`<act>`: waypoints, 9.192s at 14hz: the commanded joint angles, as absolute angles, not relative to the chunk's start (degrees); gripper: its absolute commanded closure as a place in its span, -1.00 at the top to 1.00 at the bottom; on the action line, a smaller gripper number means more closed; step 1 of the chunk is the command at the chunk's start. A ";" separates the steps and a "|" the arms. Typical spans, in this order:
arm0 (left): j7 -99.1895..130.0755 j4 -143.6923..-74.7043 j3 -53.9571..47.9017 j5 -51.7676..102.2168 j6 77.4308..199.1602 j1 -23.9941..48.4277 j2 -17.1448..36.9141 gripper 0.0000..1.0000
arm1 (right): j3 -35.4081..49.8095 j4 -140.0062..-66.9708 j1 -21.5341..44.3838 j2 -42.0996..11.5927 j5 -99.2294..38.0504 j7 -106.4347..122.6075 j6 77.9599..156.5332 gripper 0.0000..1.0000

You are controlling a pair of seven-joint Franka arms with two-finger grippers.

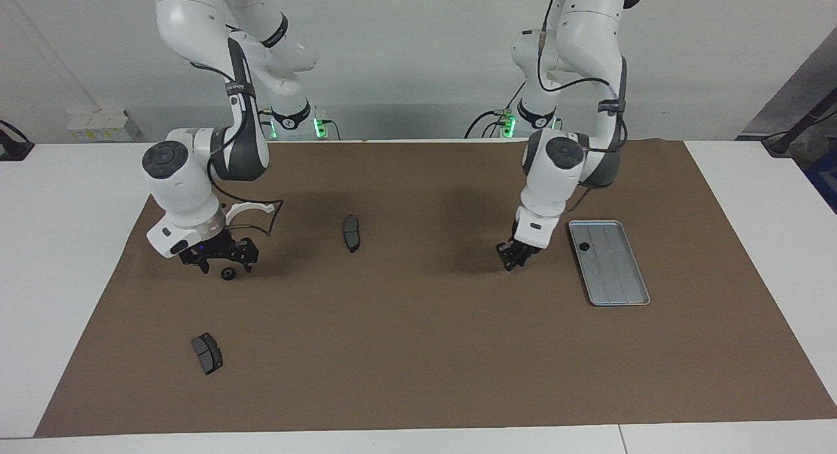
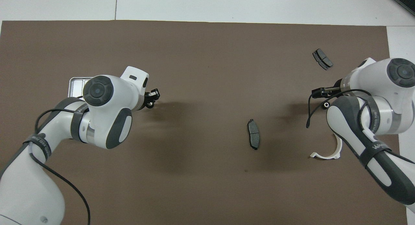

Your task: Place bearing gear from tray to pile

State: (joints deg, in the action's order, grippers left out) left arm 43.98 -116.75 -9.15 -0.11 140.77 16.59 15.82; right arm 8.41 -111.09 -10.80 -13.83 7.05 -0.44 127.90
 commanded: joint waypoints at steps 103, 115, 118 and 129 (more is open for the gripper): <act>48.85 -121.11 -8.09 0.18 140.00 16.32 10.28 -0.69 | 4.76 -91.66 0.07 -1.06 4.40 -13.18 94.57 1.00; 50.28 -117.61 -7.91 0.18 140.48 23.47 10.02 0.53 | 1.23 -98.79 2.64 0.79 0.44 -11.78 99.76 1.00; 47.65 -107.87 -8.00 0.00 125.47 16.28 9.41 0.53 | 1.50 -98.88 5.17 0.44 0.35 -12.39 99.93 1.00; 16.81 -97.30 -7.65 -0.17 97.75 -1.49 1.94 0.37 | 1.58 -102.22 24.95 -12.46 0.53 -35.23 121.62 1.00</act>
